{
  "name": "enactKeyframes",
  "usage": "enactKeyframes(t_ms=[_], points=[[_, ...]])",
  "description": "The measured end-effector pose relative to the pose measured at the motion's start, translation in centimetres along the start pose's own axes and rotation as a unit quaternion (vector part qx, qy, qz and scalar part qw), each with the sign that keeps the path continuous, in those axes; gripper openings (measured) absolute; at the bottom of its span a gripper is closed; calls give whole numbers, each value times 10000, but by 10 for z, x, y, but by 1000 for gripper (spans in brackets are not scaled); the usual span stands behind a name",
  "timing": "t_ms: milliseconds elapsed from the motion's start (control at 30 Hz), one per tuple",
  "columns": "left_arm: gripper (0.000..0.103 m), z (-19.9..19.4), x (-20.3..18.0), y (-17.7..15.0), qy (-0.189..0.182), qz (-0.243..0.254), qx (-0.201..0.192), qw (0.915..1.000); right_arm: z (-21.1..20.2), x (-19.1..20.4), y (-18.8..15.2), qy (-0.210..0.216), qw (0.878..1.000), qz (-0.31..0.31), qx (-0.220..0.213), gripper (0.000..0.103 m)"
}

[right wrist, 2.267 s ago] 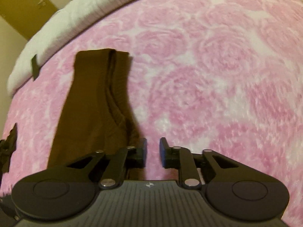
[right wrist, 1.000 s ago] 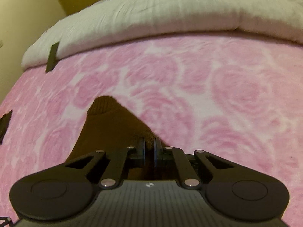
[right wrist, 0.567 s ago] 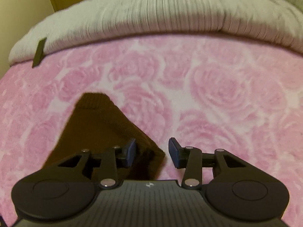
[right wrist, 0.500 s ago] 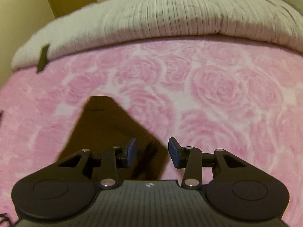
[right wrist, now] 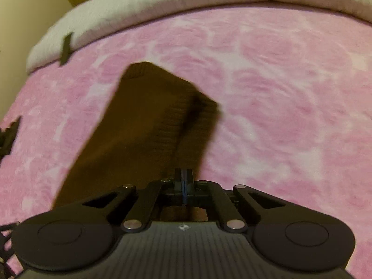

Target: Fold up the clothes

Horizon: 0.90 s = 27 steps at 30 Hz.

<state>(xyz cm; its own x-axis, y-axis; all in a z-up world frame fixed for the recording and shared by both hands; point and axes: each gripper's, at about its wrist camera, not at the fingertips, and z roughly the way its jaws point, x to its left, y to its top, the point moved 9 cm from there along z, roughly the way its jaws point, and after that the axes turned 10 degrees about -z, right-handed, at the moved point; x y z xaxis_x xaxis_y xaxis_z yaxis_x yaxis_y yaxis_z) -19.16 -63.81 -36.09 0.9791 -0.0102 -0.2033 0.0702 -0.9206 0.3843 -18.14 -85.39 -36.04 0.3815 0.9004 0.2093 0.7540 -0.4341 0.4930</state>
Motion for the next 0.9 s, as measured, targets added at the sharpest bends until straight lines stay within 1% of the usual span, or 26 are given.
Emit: enactKeyframes(t_ms=[67, 100, 133, 167, 200, 267, 333, 400, 467, 533, 567, 633, 700, 767, 833, 900], points=[[99, 0, -1, -1, 1, 30, -1, 10000, 2, -8, -11, 58, 9997, 159, 198, 0], [99, 0, -1, -1, 2, 44, -1, 10000, 0, -8, -10, 45, 9998, 107, 133, 3], [99, 2, -1, -1, 0, 16, -6, 10000, -1, -7, -5, 71, 9999, 82, 17, 8], [100, 2, -1, -2, -5, -2, -10, 10000, 0, -4, 2, 158, 9998, 118, -101, 17], [100, 4, -2, -2, -5, 9, -11, 10000, 1, -1, 9, 244, 9993, 153, -219, 29], [100, 5, -3, -2, -7, 44, -29, 10000, 9, 7, 25, 446, 9982, 141, -363, 43], [100, 4, -4, -1, -29, 67, -79, 9999, 22, 13, 37, 575, 9977, 96, -354, 43], [100, 2, -3, 2, -105, 11, -149, 9998, 36, 13, 45, 571, 9977, 121, -341, 43], [100, 2, -1, 3, -143, -26, -170, 9997, 47, 11, 51, 636, 9969, 301, -347, 42], [100, 4, -1, 4, -149, -17, -152, 9998, 52, 11, 52, 724, 9958, 440, -338, 29], [100, 4, -1, 4, -153, 2, -146, 9998, 51, 12, 51, 786, 9953, 479, -311, 6], [100, 4, -2, 5, -166, 44, -153, 9997, 44, 11, 51, 788, 9951, 500, -328, 5], [100, 2, -1, 6, -207, 44, -187, 9996, 26, 6, 54, 477, 9969, 317, -547, 4], [100, 6, -1, 6, -242, 43, -163, 9996, 22, -2, 52, 254, 9975, 331, -575, 4], [100, 8, -3, 6, -250, 95, -134, 9996, 33, -7, 43, 239, 9982, 390, -384, 4], [100, 7, -3, 5, -243, 132, -98, 9996, 42, -10, 36, 252, 9985, 420, -256, 9]])
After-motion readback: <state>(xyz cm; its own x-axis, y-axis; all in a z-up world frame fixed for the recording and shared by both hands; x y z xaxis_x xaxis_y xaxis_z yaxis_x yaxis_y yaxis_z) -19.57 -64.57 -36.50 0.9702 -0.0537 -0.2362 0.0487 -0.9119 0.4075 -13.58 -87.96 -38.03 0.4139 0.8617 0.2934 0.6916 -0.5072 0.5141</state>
